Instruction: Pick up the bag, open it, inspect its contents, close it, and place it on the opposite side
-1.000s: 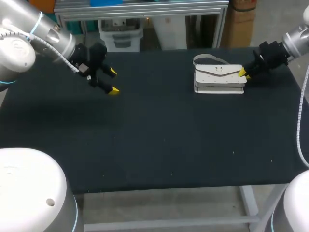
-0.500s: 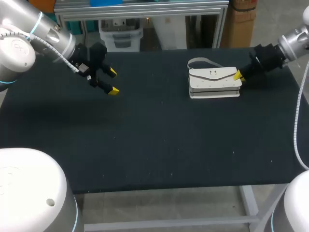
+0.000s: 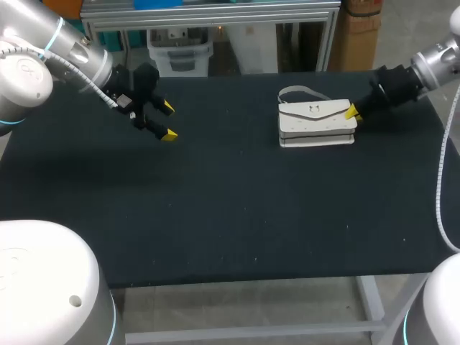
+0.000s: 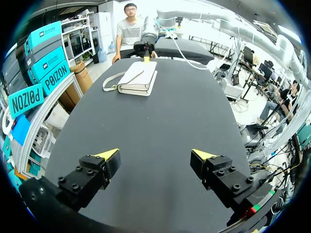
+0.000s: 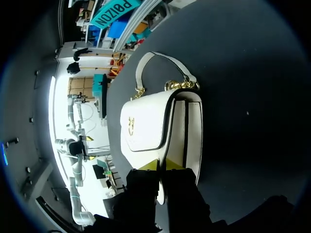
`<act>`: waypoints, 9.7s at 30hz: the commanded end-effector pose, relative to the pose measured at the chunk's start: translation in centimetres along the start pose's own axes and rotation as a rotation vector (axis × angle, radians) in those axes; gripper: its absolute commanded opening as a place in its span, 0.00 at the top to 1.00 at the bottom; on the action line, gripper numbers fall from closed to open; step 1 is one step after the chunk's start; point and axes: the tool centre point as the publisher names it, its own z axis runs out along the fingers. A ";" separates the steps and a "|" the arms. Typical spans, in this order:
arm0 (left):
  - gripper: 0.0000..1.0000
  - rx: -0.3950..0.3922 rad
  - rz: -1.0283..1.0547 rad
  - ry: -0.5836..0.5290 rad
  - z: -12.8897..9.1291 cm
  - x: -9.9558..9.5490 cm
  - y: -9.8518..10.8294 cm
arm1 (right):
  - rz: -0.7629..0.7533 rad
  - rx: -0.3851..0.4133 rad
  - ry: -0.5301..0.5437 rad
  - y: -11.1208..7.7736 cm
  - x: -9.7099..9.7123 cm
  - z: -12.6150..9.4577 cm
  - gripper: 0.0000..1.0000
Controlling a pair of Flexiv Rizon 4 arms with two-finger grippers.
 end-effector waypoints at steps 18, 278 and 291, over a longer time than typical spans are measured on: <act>0.00 0.003 0.000 -0.002 0.1 0.0 0.1 | -0.111 0.038 0.019 -7.9 6.3 7.1 1.00; 0.00 0.094 0.610 -0.026 7.4 1.8 -3.9 | -1.921 0.125 -1.171 -10.7 10.8 17.8 0.50; 0.00 0.131 0.652 -0.121 7.5 2.4 -4.3 | -1.912 0.117 -1.168 -11.0 10.6 18.3 1.00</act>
